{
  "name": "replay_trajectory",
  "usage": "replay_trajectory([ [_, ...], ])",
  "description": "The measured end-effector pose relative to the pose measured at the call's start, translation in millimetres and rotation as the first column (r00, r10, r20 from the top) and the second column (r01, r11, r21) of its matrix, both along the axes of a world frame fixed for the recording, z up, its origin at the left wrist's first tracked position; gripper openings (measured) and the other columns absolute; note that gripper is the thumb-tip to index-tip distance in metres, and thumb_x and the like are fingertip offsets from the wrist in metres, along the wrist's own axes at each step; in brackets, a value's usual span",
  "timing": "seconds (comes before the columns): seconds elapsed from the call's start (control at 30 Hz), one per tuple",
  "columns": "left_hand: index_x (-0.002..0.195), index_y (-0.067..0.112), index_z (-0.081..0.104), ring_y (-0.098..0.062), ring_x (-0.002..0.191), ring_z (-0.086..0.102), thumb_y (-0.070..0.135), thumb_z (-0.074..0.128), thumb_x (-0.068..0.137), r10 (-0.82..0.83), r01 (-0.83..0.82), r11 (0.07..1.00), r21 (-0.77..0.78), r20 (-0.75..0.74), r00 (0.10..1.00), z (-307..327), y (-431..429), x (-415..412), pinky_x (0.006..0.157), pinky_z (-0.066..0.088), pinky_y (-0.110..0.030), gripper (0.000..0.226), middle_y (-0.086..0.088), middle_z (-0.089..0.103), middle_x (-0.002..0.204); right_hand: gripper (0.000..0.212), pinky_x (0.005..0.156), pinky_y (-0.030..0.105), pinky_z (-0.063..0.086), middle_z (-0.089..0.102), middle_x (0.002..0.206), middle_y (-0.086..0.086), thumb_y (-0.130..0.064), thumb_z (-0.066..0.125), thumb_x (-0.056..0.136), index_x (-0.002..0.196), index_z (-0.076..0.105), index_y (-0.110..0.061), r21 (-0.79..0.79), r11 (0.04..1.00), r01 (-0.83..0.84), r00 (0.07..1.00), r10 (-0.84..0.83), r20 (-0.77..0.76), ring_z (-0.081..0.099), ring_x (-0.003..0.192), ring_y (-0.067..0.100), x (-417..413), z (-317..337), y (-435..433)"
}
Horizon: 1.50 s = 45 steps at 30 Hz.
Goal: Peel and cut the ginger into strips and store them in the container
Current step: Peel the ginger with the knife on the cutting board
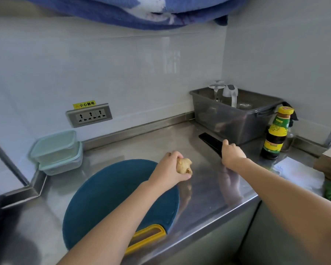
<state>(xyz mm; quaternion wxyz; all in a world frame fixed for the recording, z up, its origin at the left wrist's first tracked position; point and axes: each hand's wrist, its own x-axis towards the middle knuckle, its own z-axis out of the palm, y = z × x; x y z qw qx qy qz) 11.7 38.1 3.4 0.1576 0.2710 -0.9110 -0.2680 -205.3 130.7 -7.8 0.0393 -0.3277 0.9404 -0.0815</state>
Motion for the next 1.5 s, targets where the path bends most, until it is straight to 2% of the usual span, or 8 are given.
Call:
replay_trajectory([
  [0.2,0.115,0.034,0.040,-0.001,0.096,0.047,0.048,0.072,0.076,0.089,-0.089,0.994,-0.060,0.007,0.996,-3.4,-14.2,102.8,0.074,0.039,-0.013,0.053,0.015,0.039,0.115,0.029,0.077,0.039,0.043,0.050,0.122,0.021,-0.010,0.051,0.093,0.117,0.037,-0.004,-0.054,0.997,-0.047,0.999,0.047,-0.010,0.052,0.110,0.039,21.9,7.5,-8.1],
  [0.43,0.119,0.050,0.032,0.012,0.103,0.042,0.041,0.066,0.083,0.110,-0.115,0.991,-0.066,-0.083,0.991,-22.3,0.9,173.5,0.080,0.036,0.000,0.050,0.023,0.030,0.118,0.015,0.061,0.037,0.041,0.053,0.084,0.008,-0.022,0.042,0.101,0.097,0.036,-0.009,-0.168,0.935,-0.312,0.949,0.314,-0.017,0.050,0.072,0.030,106.7,21.9,-17.0],
  [0.53,0.126,0.048,0.034,0.010,0.107,0.042,0.044,0.057,0.089,0.054,-0.056,0.996,-0.069,-0.033,0.998,-29.7,1.8,180.0,0.083,0.036,-0.001,0.044,0.023,0.027,0.124,0.019,0.055,0.036,0.037,0.050,0.072,0.003,-0.028,0.040,0.103,0.094,0.033,-0.013,-0.225,0.871,-0.436,0.893,0.450,0.012,0.046,0.059,0.027,154.9,23.7,-10.0],
  [0.73,0.131,0.039,0.037,0.003,0.108,0.044,0.041,0.051,0.093,-0.010,0.009,0.991,-0.132,-0.004,1.000,-36.7,-2.3,173.3,0.087,0.038,-0.006,0.041,0.020,0.029,0.129,0.018,0.053,0.036,0.039,0.050,0.072,0.001,-0.032,0.037,0.104,0.098,0.033,-0.016,-0.193,0.782,-0.593,0.782,0.616,0.096,0.050,0.061,0.025,204.2,14.4,10.7],
  [1.0,0.146,0.042,0.020,0.002,0.130,0.030,0.039,0.054,0.092,0.002,0.015,0.988,-0.153,0.108,0.994,-31.3,-0.9,181.9,0.099,0.026,-0.005,0.064,0.023,0.014,0.151,0.013,0.051,0.026,0.043,0.055,0.077,-0.001,-0.030,0.043,0.103,0.100,0.039,-0.018,-0.303,0.804,-0.513,0.777,0.584,0.235,0.056,0.062,0.016,213.6,12.5,23.3],
  [1.13,0.142,0.039,0.032,0.002,0.115,0.041,0.047,0.057,0.086,0.128,-0.124,0.979,-0.163,0.015,0.992,-33.6,7.5,183.5,0.092,0.035,-0.006,0.062,0.022,0.034,0.139,0.012,0.054,0.022,0.048,0.054,0.081,-0.005,-0.030,0.043,0.103,0.105,0.041,-0.019,-0.351,0.814,-0.462,0.742,0.572,0.349,0.056,0.063,0.009,226.1,10.0,29.5],
  [1.27,0.144,0.040,0.027,0.000,0.105,0.045,0.049,0.052,0.088,0.178,-0.173,0.964,-0.200,0.008,0.984,-39.9,14.8,184.8,0.085,0.037,-0.003,0.062,0.022,0.028,0.136,0.010,0.046,0.023,0.050,0.055,0.077,0.002,-0.030,0.039,0.104,0.106,0.039,-0.020,-0.434,0.833,-0.343,0.664,0.542,0.515,0.052,0.043,0.009,239.7,10.5,30.2],
  [1.5,0.145,0.039,0.024,-0.002,0.107,0.047,0.048,0.051,0.088,0.200,-0.188,0.957,-0.221,0.033,0.979,-41.5,15.3,183.5,0.079,0.034,0.002,0.063,0.019,0.033,0.135,0.014,0.051,0.023,0.048,0.053,0.078,-0.002,-0.030,0.037,0.105,0.110,0.040,-0.017,-0.452,0.805,-0.384,0.667,0.581,0.467,0.049,0.053,0.009,241.5,6.2,16.4],
])
